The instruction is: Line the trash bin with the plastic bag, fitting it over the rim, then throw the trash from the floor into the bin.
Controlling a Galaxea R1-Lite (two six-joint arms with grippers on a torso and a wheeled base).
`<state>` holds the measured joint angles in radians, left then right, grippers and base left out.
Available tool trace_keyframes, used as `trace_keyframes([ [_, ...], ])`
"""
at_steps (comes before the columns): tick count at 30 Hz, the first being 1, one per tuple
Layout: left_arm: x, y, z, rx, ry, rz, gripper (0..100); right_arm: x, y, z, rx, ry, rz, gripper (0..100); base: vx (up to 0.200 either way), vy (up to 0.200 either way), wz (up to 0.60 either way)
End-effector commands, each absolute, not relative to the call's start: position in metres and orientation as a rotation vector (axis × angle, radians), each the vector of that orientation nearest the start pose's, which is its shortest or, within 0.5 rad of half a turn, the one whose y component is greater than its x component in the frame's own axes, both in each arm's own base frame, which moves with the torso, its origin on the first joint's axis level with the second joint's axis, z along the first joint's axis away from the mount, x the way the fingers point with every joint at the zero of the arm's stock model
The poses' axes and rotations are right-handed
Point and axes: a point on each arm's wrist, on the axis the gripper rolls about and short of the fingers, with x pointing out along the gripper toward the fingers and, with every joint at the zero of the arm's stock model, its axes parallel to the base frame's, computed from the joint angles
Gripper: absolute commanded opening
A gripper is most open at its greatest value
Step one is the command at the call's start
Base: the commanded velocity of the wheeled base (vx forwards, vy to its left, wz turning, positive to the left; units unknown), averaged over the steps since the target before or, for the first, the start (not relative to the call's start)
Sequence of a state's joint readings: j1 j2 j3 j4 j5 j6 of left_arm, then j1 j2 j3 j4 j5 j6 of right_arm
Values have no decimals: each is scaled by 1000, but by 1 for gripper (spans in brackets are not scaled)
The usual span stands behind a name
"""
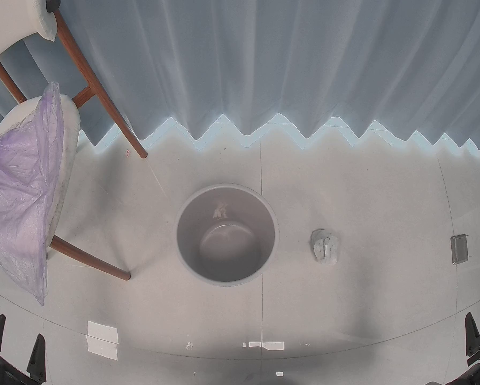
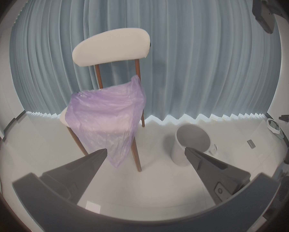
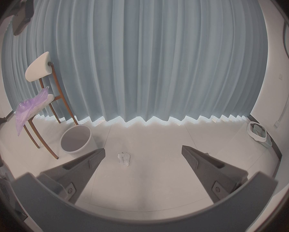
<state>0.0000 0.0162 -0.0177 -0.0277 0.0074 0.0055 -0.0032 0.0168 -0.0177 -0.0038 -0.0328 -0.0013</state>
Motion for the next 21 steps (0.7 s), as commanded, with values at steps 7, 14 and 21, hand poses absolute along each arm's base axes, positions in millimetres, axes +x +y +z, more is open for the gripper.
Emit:
trace_keyframes([
  [7,-24,0,93,28,-175,16,100,-23,-1,76,2,-3,-37,100,0,0,0],
  [14,-28,1,115,47,-190,6,100,-23,-1,76,2,-3,-37,100,0,0,0],
  [21,4,1,178,58,-46,-15,100,-23,-1,76,2,-3,-37,100,0,0,0],
])
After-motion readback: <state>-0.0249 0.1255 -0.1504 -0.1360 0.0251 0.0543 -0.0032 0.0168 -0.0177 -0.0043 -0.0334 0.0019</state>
